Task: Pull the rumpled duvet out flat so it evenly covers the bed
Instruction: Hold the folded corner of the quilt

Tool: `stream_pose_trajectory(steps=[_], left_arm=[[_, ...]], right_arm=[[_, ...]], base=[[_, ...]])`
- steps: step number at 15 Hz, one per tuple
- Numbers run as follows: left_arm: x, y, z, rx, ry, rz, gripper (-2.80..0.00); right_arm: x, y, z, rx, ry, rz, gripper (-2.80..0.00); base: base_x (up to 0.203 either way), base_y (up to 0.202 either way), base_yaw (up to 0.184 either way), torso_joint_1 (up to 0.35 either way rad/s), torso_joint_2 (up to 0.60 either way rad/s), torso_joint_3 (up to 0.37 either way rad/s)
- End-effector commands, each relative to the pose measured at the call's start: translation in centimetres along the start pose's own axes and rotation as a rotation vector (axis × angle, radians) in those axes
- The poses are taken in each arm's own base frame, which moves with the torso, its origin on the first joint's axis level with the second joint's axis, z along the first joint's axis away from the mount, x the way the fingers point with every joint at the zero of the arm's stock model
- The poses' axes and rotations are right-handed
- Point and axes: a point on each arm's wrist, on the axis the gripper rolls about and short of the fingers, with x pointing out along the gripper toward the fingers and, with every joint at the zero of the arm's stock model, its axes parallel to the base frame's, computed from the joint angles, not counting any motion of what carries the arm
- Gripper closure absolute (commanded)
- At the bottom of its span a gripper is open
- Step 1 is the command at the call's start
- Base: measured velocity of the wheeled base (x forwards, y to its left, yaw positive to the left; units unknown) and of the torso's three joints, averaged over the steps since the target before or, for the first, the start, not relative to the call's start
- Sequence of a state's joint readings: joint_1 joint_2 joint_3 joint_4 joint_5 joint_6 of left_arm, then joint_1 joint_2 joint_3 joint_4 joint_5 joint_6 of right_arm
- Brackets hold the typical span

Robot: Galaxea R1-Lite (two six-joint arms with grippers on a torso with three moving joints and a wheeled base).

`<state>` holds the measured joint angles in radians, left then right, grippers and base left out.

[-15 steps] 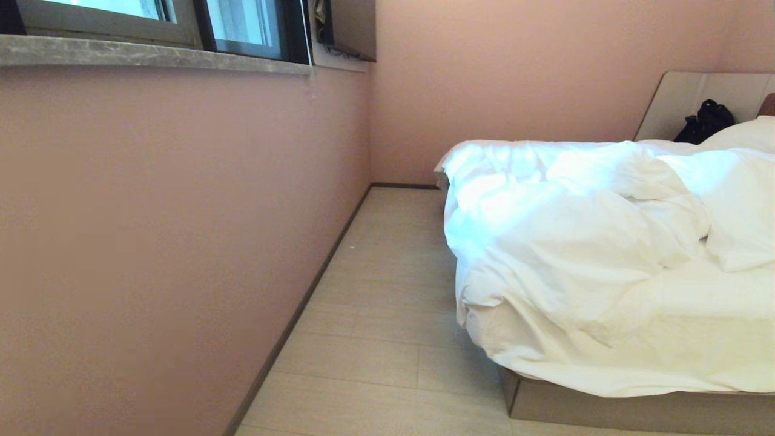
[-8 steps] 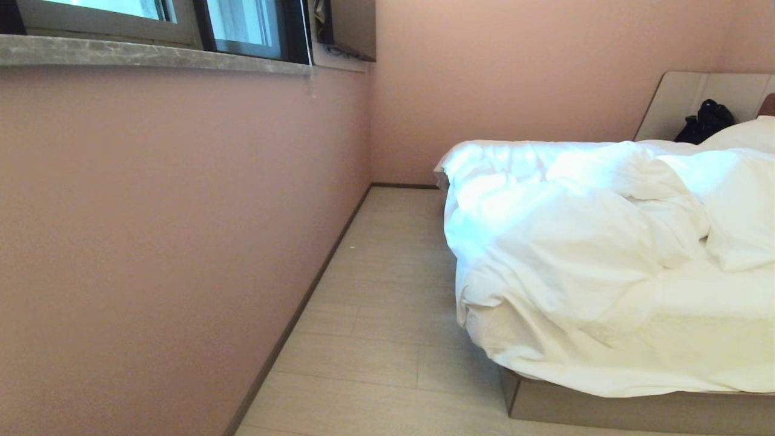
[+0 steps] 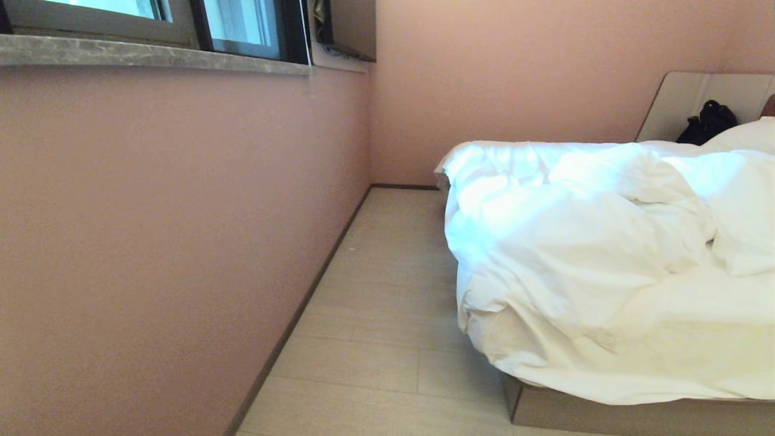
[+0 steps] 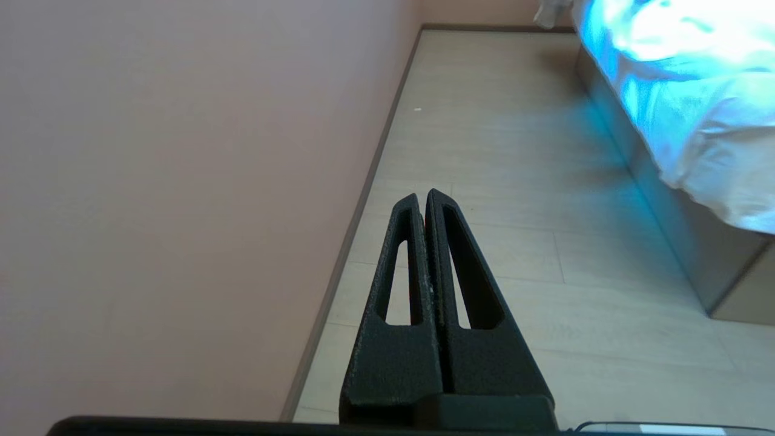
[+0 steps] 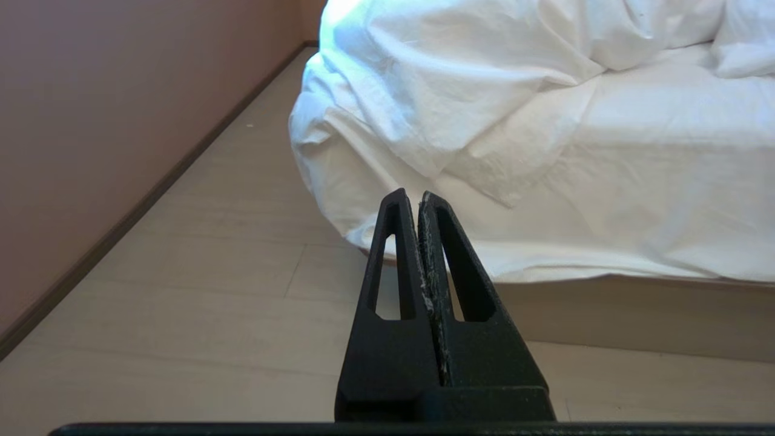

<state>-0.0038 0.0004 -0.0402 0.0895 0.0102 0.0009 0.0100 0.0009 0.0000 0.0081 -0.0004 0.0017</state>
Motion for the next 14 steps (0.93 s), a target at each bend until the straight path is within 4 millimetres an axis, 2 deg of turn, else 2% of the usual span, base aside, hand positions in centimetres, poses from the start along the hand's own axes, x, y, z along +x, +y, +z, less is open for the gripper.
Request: stream_pose_trajectory(steps=[1,14], left_arm=[[0.01,0.00,-0.02,0.001,0.002,0.000,0.00],[0.01,0.00,-0.02,0.001,0.002,0.000,0.00]], right_arm=[[0.01,0.00,0.01,0.000,0.000,0.001,0.00],[0.01,0.00,0.02,-0.003,-0.001,0.001,0.00]], base=[[0.198,0.000,0.000,0.003,0.00,0.002],[0.197,0.000,0.000,0.004,0.00,0.004]])
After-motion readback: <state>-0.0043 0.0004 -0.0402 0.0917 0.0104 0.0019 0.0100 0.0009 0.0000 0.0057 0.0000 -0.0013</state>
